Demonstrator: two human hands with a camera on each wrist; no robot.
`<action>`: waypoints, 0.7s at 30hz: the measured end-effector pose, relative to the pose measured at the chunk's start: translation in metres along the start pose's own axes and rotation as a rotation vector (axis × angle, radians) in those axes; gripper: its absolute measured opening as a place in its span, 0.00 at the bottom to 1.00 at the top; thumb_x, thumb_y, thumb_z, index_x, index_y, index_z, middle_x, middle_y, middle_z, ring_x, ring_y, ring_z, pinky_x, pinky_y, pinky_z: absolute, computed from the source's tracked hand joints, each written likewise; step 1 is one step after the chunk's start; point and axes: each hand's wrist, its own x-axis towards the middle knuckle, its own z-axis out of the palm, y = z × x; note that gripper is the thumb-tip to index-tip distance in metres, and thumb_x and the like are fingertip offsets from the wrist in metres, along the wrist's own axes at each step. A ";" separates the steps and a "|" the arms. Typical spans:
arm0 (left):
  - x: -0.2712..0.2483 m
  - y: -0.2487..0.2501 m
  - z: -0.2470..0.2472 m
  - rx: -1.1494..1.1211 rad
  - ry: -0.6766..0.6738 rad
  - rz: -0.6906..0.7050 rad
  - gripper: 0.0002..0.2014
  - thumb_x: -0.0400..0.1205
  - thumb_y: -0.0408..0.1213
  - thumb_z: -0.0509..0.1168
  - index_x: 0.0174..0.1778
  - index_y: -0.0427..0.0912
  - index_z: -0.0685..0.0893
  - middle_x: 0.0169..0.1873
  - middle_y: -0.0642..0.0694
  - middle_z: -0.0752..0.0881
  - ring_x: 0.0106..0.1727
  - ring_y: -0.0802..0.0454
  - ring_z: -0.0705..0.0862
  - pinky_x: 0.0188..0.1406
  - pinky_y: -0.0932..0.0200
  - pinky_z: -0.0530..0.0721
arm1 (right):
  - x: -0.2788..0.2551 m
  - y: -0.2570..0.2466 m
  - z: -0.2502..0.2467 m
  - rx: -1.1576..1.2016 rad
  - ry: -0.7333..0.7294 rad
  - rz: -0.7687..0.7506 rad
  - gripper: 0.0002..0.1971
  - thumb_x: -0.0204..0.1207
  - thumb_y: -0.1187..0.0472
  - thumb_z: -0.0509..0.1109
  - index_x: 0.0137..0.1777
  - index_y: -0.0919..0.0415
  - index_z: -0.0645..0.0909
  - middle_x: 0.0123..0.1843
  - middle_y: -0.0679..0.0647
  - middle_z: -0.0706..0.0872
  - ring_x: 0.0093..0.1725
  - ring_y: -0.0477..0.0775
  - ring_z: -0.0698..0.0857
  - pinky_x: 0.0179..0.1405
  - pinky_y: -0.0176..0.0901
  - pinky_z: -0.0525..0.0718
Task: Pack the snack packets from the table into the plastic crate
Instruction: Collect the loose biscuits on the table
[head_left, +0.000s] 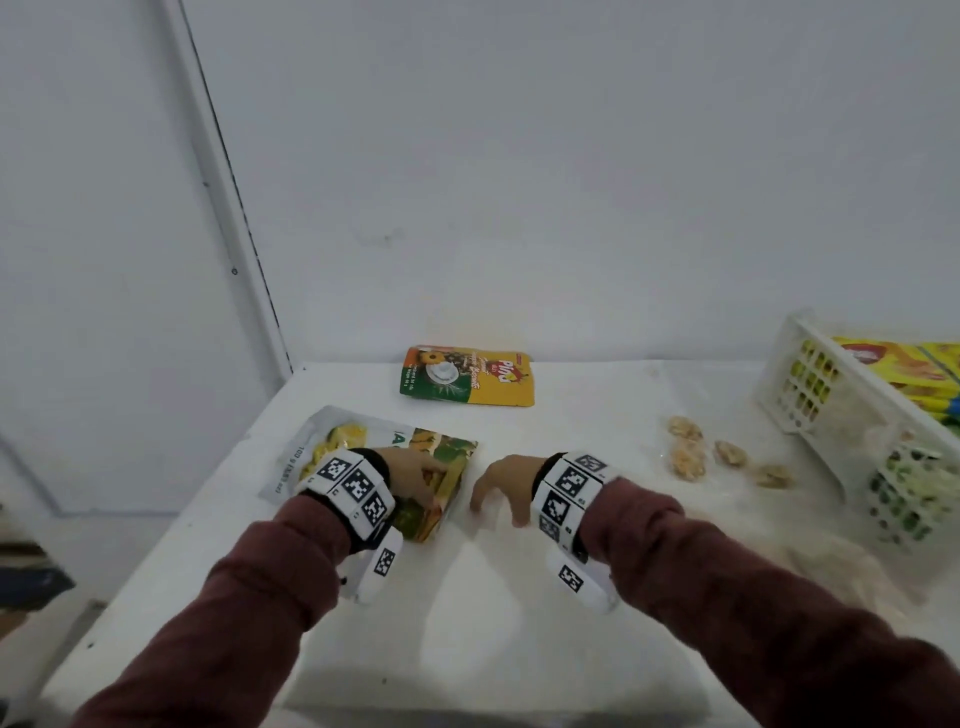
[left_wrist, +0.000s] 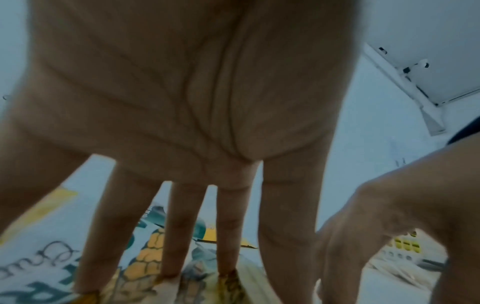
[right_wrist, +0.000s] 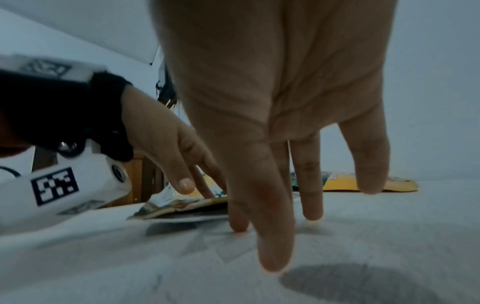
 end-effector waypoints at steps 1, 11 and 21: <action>0.002 -0.003 0.001 0.010 -0.007 0.011 0.31 0.83 0.41 0.62 0.81 0.49 0.57 0.79 0.44 0.64 0.77 0.46 0.66 0.73 0.59 0.64 | 0.006 -0.003 -0.001 0.002 0.012 0.008 0.24 0.72 0.75 0.68 0.68 0.60 0.78 0.67 0.65 0.78 0.64 0.64 0.79 0.56 0.41 0.75; 0.009 -0.010 0.001 0.082 -0.057 0.106 0.30 0.84 0.41 0.59 0.81 0.52 0.55 0.79 0.43 0.63 0.76 0.44 0.68 0.71 0.55 0.69 | 0.006 -0.010 0.000 -0.150 0.161 0.052 0.11 0.75 0.72 0.63 0.54 0.66 0.83 0.58 0.62 0.85 0.57 0.63 0.83 0.48 0.47 0.78; 0.014 -0.002 -0.002 0.169 -0.084 0.235 0.28 0.86 0.39 0.56 0.82 0.52 0.54 0.81 0.42 0.60 0.78 0.43 0.64 0.76 0.52 0.64 | -0.066 0.023 -0.037 0.184 0.484 0.100 0.12 0.75 0.74 0.60 0.48 0.60 0.82 0.41 0.52 0.82 0.40 0.50 0.76 0.36 0.27 0.70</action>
